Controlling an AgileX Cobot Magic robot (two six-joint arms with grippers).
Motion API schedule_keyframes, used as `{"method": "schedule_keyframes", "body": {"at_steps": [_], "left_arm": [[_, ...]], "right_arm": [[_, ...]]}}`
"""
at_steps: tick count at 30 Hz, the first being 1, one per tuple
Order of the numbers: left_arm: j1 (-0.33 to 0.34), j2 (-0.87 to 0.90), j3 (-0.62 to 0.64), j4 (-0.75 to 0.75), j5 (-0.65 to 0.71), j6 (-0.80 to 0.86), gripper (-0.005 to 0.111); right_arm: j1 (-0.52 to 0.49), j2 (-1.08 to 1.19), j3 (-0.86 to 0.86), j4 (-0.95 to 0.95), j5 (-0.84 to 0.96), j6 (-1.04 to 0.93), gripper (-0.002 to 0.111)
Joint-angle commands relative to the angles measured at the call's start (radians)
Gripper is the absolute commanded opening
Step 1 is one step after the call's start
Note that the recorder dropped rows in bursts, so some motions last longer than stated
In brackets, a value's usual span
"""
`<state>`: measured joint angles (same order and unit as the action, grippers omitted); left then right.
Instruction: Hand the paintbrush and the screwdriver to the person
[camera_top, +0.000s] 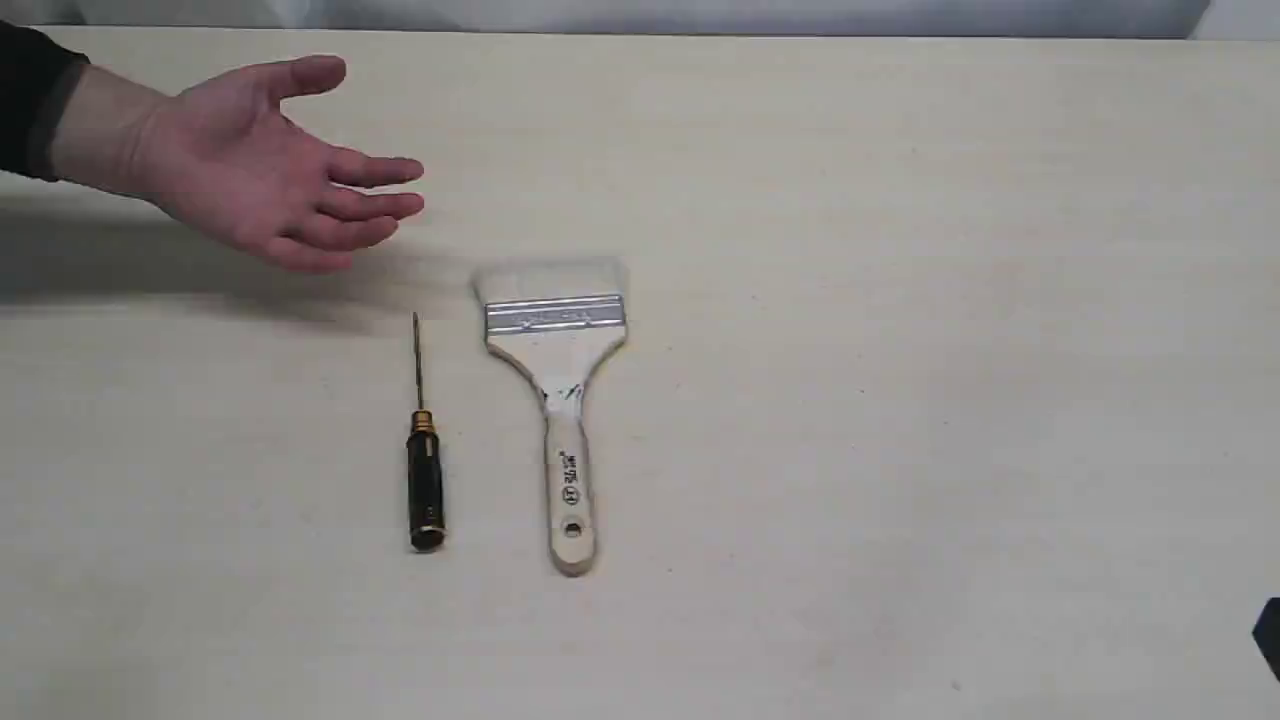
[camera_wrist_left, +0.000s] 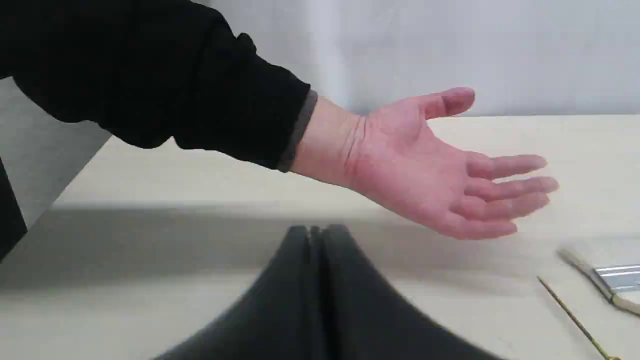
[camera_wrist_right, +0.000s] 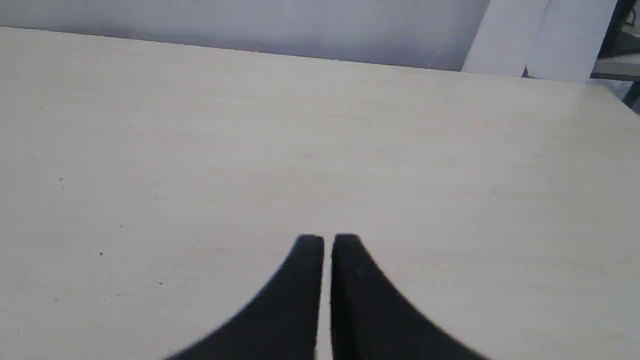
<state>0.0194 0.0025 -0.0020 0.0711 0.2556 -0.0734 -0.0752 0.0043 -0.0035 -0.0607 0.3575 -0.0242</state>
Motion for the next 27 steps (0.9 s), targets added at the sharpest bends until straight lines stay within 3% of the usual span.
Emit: {"method": "schedule_keyframes", "body": {"at_steps": [1,16,27], "left_arm": [[-0.008,-0.002,0.002,-0.004,-0.006,-0.002,0.000],[-0.008,-0.002,0.002,-0.004,-0.006,-0.002,0.000],[-0.008,-0.002,0.002,-0.002,-0.008,-0.002,0.000]], "right_arm": [[-0.005,-0.004,0.004,0.000,-0.003,-0.006,0.005],[-0.005,-0.004,0.004,-0.040,-0.025,-0.033,0.005],[-0.005,-0.004,0.004,-0.061,-0.417,-0.043,0.005]]}}
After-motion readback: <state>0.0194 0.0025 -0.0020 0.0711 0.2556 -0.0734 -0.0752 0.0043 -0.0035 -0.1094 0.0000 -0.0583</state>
